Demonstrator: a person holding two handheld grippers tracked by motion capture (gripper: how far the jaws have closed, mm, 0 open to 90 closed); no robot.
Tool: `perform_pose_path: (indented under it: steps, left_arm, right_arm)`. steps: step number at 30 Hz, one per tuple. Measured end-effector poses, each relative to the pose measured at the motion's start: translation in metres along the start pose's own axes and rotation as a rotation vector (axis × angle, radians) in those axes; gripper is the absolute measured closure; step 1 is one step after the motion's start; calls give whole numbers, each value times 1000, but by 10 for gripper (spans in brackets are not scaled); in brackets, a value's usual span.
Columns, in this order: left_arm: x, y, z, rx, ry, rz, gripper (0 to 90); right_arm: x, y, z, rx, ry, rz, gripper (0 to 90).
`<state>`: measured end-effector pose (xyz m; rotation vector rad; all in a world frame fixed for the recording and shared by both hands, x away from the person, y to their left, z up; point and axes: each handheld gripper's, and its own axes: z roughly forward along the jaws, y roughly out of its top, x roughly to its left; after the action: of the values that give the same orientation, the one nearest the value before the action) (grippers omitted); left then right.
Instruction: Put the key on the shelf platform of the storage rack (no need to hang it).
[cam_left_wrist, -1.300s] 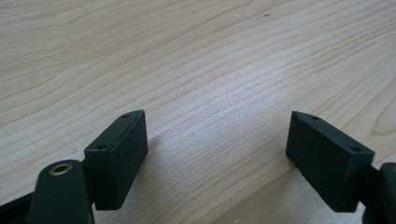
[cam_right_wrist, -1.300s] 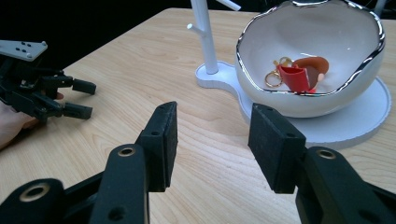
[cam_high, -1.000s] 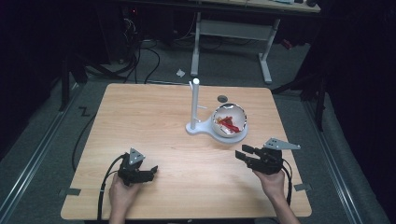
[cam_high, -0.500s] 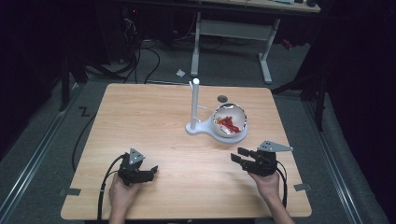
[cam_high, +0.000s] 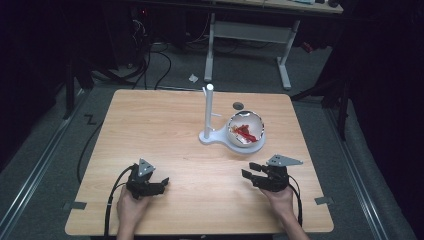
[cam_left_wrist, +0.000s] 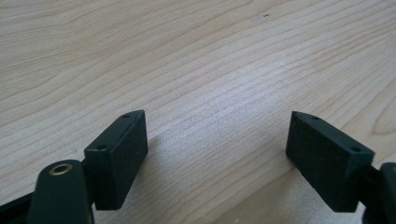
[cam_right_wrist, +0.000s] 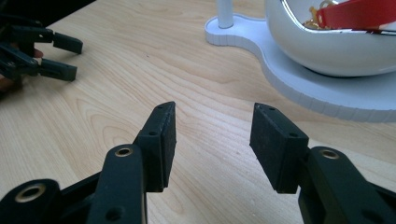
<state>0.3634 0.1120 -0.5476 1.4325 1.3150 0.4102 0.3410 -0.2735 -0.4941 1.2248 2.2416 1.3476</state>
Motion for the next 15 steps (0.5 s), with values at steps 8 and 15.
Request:
perform_pose_path:
  steps: [8,15]
  left_arm:
    - [0,0,0,0,0,-1,211]
    - [0,0,0,0,0,0,211]
  right_arm:
    - [2,-7,9,23,-14,-8,505]
    - [6,-12,18,52,-34,-38,496]
